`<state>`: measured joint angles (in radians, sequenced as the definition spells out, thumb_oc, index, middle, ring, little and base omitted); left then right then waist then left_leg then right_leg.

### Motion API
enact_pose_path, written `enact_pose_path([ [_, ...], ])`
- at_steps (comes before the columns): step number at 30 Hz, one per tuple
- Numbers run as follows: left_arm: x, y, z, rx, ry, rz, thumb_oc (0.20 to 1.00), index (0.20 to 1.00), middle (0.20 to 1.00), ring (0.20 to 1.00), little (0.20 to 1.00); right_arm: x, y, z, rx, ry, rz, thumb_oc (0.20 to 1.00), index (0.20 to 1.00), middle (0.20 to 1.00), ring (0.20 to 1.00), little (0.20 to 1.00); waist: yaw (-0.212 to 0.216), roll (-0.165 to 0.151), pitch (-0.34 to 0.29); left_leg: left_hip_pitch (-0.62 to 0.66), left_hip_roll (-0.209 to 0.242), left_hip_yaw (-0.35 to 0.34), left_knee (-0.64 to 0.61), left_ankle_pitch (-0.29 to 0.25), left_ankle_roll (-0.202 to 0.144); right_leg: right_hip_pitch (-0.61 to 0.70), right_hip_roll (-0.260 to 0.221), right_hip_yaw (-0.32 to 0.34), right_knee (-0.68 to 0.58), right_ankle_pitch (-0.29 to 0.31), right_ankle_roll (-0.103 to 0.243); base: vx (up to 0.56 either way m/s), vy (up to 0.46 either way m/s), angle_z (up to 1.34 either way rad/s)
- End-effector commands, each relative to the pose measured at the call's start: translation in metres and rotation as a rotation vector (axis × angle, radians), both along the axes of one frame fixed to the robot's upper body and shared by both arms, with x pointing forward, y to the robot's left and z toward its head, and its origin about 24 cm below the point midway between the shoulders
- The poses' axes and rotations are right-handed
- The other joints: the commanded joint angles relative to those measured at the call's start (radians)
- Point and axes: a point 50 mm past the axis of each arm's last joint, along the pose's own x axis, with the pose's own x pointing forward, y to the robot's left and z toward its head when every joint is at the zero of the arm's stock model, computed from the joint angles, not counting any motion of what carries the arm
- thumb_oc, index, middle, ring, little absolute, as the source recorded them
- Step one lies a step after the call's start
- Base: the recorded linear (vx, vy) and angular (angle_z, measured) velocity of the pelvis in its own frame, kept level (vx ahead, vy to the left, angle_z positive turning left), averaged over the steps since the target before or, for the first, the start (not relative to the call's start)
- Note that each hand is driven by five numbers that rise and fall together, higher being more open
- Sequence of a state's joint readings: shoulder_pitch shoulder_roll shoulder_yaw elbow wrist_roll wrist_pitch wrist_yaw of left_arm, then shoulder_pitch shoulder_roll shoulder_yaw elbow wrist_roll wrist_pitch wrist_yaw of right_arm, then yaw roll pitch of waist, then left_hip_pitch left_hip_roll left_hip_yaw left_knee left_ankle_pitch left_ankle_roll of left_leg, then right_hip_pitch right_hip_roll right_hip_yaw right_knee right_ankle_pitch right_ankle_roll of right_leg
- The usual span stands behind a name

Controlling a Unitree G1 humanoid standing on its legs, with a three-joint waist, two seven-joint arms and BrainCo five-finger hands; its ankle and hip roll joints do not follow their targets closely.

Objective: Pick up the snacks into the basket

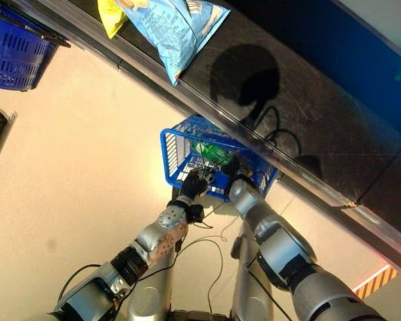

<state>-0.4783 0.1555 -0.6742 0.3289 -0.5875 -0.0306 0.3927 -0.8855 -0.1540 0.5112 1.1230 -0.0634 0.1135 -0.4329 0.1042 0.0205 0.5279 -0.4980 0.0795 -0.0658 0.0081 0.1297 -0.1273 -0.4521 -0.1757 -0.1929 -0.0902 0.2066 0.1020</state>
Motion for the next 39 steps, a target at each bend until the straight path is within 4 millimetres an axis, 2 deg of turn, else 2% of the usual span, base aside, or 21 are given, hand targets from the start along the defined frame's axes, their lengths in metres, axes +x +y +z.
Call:
enact_pose_path([
  [1,-0.022,-0.039,0.066,-0.265,-0.224,-0.192,0.2,0.2,0.2,0.2,0.2,0.018,0.002,0.036,-0.007,-0.111,-0.005,1.0,1.0,1.0,1.0,1.0,0.01,0.064,-0.008,-0.024,-0.121,0.05,-0.085,0.051,0.074,-0.065,0.03,0.06,0.05,-0.004,0.04,0.0,0.03,0.03],
  [9,-0.023,-0.04,0.069,-0.285,-0.214,-0.196,0.2,0.2,0.2,0.2,0.2,0.011,-0.018,0.014,-0.066,-0.013,-0.048,1.0,1.0,1.0,1.0,1.0,0.011,0.077,-0.008,-0.018,-0.132,0.055,-0.084,0.043,0.08,-0.062,0.021,0.066,0.056,-0.006,0.045,0.0,0.034,0.01],
  [12,-0.021,-0.038,0.066,-0.277,-0.206,-0.18,0.2,0.2,0.2,0.2,0.2,0.006,-0.016,0.004,-0.045,0.012,-0.044,1.0,1.0,1.0,1.0,1.0,0.005,0.075,-0.008,-0.008,-0.133,0.058,-0.084,0.041,0.082,-0.056,0.02,0.067,0.059,-0.009,0.045,0.0,0.015,0.0],
  [15,-0.014,-0.029,0.056,-0.243,-0.185,-0.118,0.2,0.2,0.2,0.2,0.2,-0.008,-0.004,-0.016,0.047,0.035,-0.013,1.0,1.0,1.0,1.0,1.0,-0.01,0.064,-0.008,0.017,-0.132,0.063,-0.082,0.036,0.084,-0.04,0.019,0.073,0.066,-0.015,0.045,0.0,0.0,0.0],
  [17,-0.009,-0.016,0.046,-0.217,-0.154,-0.048,0.2,0.2,0.2,0.2,0.2,-0.022,0.003,-0.034,0.135,0.059,0.012,1.0,1.0,1.0,1.0,1.0,-0.023,0.052,-0.008,0.036,-0.129,0.066,-0.081,0.033,0.085,-0.028,0.02,0.075,0.075,-0.021,0.045,0.0,0.0,-0.02],
  [18,-0.004,-0.002,0.036,-0.17,-0.14,0.009,0.2,0.2,0.2,0.2,0.2,-0.035,0.005,-0.048,0.186,0.088,0.028,1.0,1.0,1.0,1.0,1.0,-0.036,0.04,-0.008,0.057,-0.126,0.066,-0.08,0.028,0.087,-0.012,0.022,0.075,0.084,-0.028,0.044,0.0,-0.004,-0.03],
  [19,-0.004,-0.002,0.036,-0.17,-0.139,0.009,0.2,0.2,0.2,0.2,0.2,-0.035,0.005,-0.049,0.186,0.089,0.029,1.0,1.0,1.0,1.0,1.0,-0.037,0.04,-0.008,0.058,-0.126,0.066,-0.081,0.028,0.087,-0.011,0.022,0.075,0.083,-0.028,0.044,0.0,0.0,0.0],
  [21,0.004,0.034,0.013,-0.047,-0.103,0.154,0.2,0.2,0.2,0.2,0.2,-0.061,-0.001,-0.068,0.262,0.121,0.069,1.0,1.0,1.0,1.0,1.0,-0.062,0.006,-0.008,0.115,-0.119,0.072,-0.079,0.016,0.092,0.028,0.03,0.075,0.111,-0.051,0.037,0.0,0.0,0.0],
  [22,0.004,0.034,0.013,-0.047,-0.103,0.154,0.2,0.2,0.2,0.2,0.2,-0.061,-0.001,-0.068,0.262,0.121,0.069,1.0,1.0,1.0,1.0,1.0,-0.062,0.006,-0.008,0.115,-0.119,0.073,-0.079,0.016,0.092,0.028,0.03,0.075,0.111,-0.051,0.037,0.0,0.0,0.0],
  [25,0.004,0.068,-0.017,0.076,-0.027,0.264,0.2,0.2,0.2,0.2,0.2,-0.081,-0.021,-0.086,0.308,0.168,0.029,1.0,1.0,1.0,1.0,1.0,-0.078,-0.02,-0.008,0.173,-0.116,0.079,-0.07,-0.007,0.102,0.072,0.036,0.074,0.129,-0.067,0.031,0.05,-0.005,0.01],
  [27,0.0,0.102,-0.055,0.265,0.099,0.357,0.2,0.2,0.2,0.2,0.2,-0.098,-0.04,-0.106,0.295,0.242,-0.029,1.0,1.0,1.0,1.0,1.0,-0.085,-0.041,-0.008,0.262,-0.121,0.082,-0.057,-0.044,0.118,0.164,0.039,0.074,0.135,-0.085,0.032,0.09,0.025,0.02],
  [28,0.0,0.102,-0.055,0.265,0.098,0.357,0.2,0.2,0.2,0.2,0.2,-0.098,-0.04,-0.105,0.295,0.241,-0.029,1.0,1.0,1.0,1.0,1.0,-0.085,-0.041,-0.008,0.26,-0.122,0.082,-0.056,-0.042,0.118,0.163,0.038,0.074,0.134,-0.083,0.032,0.08,0.041,0.03],
  [30,-0.01,0.124,-0.08,0.403,0.187,0.391,0.2,0.2,0.2,0.2,0.2,-0.111,-0.053,-0.117,0.286,0.283,-0.075,1.0,1.0,1.0,1.0,1.0,-0.089,-0.048,-0.041,0.293,-0.128,0.09,-0.043,-0.066,0.126,0.2,0.038,0.08,0.132,-0.091,0.036,0.13,0.089,-0.1],
  [31,-0.026,0.145,-0.109,0.513,0.32,0.439,0.2,0.2,0.2,0.2,0.2,-0.125,-0.065,-0.129,0.294,0.322,-0.141,1.0,1.0,1.0,1.0,1.0,-0.097,-0.058,-0.084,0.319,-0.136,0.096,-0.028,-0.092,0.132,0.233,0.036,0.085,0.131,-0.1,0.043,0.14,0.104,-0.15],
  [32,-0.026,0.144,-0.109,0.513,0.321,0.438,0.2,0.2,0.2,0.2,0.2,-0.125,-0.065,-0.129,0.294,0.322,-0.141,1.0,1.0,1.0,1.0,1.0,-0.097,-0.058,-0.084,0.32,-0.136,0.097,-0.027,-0.093,0.132,0.234,0.036,0.086,0.131,-0.1,0.043,0.21,0.161,-0.17],
  [33,-0.05,0.162,-0.14,0.623,0.492,0.462,0.2,0.2,0.2,0.2,0.2,-0.14,-0.072,-0.141,0.303,0.37,-0.203,1.0,1.0,1.0,1.0,1.0,-0.107,-0.065,-0.129,0.352,-0.14,0.107,-0.023,-0.114,0.138,0.261,0.035,0.097,0.131,-0.104,0.05,0.15,0.15,-0.14],
  [34,-0.062,0.17,-0.153,0.673,0.574,0.47,0.2,0.2,0.2,0.2,0.2,-0.146,-0.075,-0.146,0.318,0.383,-0.236,1.0,1.0,1.0,1.0,1.0,-0.115,-0.067,-0.154,0.363,-0.142,0.114,-0.027,-0.117,0.141,0.263,0.03,0.101,0.136,-0.101,0.056,0.15,0.15,-0.22],
  [35,-0.062,0.17,-0.153,0.673,0.574,0.47,0.2,0.2,0.2,0.2,0.2,-0.146,-0.075,-0.146,0.318,0.383,-0.236,1.0,1.0,1.0,1.0,1.0,-0.115,-0.067,-0.154,0.364,-0.142,0.115,-0.027,-0.117,0.142,0.263,0.03,0.101,0.136,-0.101,0.056,0.13,0.179,-0.22],
  [36,-0.091,0.182,-0.176,0.77,0.729,0.435,0.2,0.2,0.2,0.2,0.2,-0.161,-0.078,-0.157,0.344,0.437,-0.284,1.0,1.0,1.0,1.0,1.0,-0.129,-0.065,-0.2,0.4,-0.144,0.13,-0.05,-0.122,0.148,0.271,0.023,0.114,0.151,-0.091,0.073,0.1,0.116,-0.19],
  [37,-0.092,0.182,-0.176,0.77,0.73,0.435,0.2,0.2,0.2,0.2,0.2,-0.161,-0.078,-0.157,0.344,0.438,-0.284,1.0,1.0,1.0,1.0,1.0,-0.128,-0.065,-0.201,0.4,-0.144,0.131,-0.051,-0.122,0.148,0.27,0.024,0.115,0.152,-0.092,0.073,0.14,0.181,-0.18],
  [39,-0.124,0.193,-0.192,0.882,0.856,0.363,0.2,0.2,0.2,0.2,0.2,-0.173,-0.078,-0.165,0.399,0.468,-0.329,1.0,1.0,1.0,1.0,1.0,-0.14,-0.054,-0.242,0.445,-0.141,0.163,-0.083,-0.122,0.15,0.259,0.029,0.11,0.205,-0.084,0.092,0.09,0.167,-0.24],
])
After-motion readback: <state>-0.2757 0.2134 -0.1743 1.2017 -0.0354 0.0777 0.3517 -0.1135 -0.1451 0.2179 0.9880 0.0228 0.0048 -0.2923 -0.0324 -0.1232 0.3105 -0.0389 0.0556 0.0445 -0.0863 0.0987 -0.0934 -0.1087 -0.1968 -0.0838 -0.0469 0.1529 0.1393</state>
